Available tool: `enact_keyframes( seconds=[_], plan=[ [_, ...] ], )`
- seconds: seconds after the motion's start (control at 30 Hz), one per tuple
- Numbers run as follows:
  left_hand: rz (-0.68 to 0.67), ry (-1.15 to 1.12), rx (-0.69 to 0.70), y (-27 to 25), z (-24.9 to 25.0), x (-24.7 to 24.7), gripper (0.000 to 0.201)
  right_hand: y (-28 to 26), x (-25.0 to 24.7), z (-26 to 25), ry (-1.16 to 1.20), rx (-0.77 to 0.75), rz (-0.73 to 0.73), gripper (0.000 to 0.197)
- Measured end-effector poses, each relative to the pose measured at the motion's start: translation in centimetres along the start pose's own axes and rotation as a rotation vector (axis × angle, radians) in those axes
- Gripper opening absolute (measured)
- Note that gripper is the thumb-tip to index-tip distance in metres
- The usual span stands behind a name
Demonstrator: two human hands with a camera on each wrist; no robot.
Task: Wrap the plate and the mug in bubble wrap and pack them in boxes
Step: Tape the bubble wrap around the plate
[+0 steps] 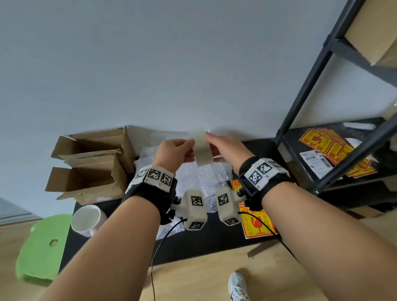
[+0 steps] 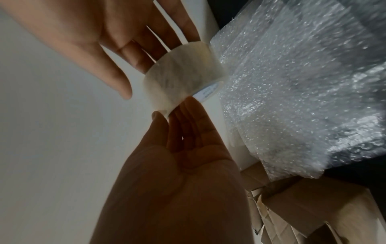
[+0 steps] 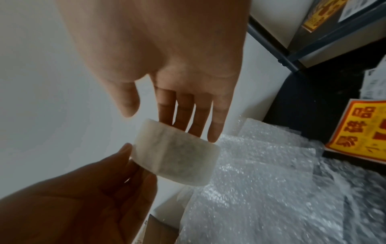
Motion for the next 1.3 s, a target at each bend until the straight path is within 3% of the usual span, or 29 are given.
enact_keyframes(
  seconds=[0.07, 0.2, 0.53, 0.83, 1.1, 1.3],
  plan=[
    [-0.034, 0.014, 0.003, -1.0, -0.6, -0.5, 0.011, -0.5, 0.8, 0.1, -0.017, 0.028, 0.040, 0.051],
    [-0.053, 0.005, 0.010, -2.4, -1.2, -0.9, 0.015, -1.6, 1.7, 0.8, 0.020, 0.017, 0.096, 0.039],
    [0.047, -0.034, 0.007, -3.5, -0.6, -0.1, 0.016, -3.5, 0.7, 0.4, -0.109, -0.144, -0.040, 0.014],
    [0.057, -0.040, 0.013, -3.6, -0.4, 2.2, 0.018, -3.6, -1.3, 0.3, -0.016, -0.045, -0.004, 0.011],
    [-0.098, 0.046, 0.075, -3.7, 1.2, 3.7, 0.032, -3.4, -2.8, -0.7, 0.076, 0.021, 0.066, 0.013],
    [-0.035, -0.087, 0.049, -3.2, 1.9, 4.2, 0.019, -3.4, -3.0, -1.6, -0.059, -0.026, 0.038, 0.008]
  ],
)
Point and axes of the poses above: each hand's wrist, its own y-axis towards the middle knuckle, its own x-axis out of the palm, z = x × y, the point moved 3 cm from there along y, towards the middle knuckle, and after that the axes turned 4 degrees about -y, right-handed, at the moved point
